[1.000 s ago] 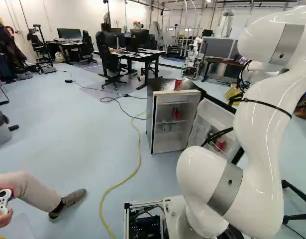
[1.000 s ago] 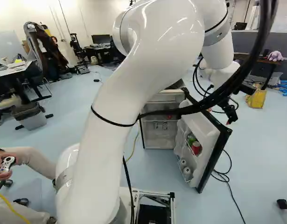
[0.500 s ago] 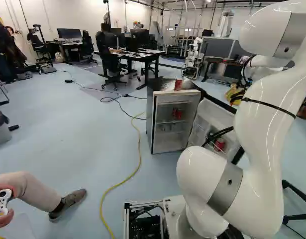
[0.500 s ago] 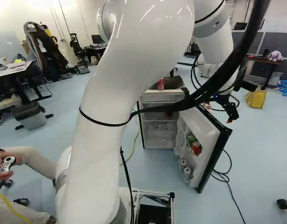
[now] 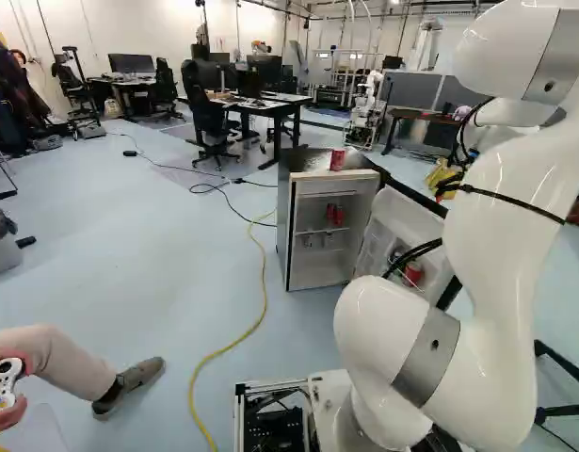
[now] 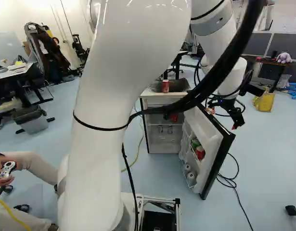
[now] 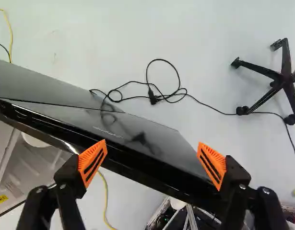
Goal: Grab a drink from the fridge
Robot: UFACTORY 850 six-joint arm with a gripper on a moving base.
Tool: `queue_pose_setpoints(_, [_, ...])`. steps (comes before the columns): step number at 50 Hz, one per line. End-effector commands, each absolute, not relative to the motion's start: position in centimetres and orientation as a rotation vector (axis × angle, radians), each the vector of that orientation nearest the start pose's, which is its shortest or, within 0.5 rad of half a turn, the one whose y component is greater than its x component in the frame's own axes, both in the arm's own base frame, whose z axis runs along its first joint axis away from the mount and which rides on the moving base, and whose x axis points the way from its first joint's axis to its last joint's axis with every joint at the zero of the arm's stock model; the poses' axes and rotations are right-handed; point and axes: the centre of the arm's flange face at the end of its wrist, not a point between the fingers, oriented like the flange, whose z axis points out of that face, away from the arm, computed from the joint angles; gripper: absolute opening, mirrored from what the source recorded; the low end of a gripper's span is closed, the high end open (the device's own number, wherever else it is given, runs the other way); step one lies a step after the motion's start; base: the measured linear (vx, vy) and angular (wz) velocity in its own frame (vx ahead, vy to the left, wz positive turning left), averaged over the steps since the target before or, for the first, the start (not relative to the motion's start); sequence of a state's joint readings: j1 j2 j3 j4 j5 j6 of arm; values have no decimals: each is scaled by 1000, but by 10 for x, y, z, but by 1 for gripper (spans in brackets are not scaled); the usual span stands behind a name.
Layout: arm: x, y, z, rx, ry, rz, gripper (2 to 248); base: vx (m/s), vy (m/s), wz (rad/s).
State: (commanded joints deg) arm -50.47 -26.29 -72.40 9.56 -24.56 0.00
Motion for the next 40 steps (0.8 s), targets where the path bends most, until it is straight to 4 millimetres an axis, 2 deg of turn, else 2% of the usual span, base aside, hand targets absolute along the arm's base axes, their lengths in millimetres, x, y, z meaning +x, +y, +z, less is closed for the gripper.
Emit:
queue_pose_setpoints(20, [381, -453, 443, -2745, 1534, -520, 247, 0, 0, 0])
queue_pose_setpoints(40, [365, -422, 442, -2740, 1509, -426, 247, 0, 0, 0])
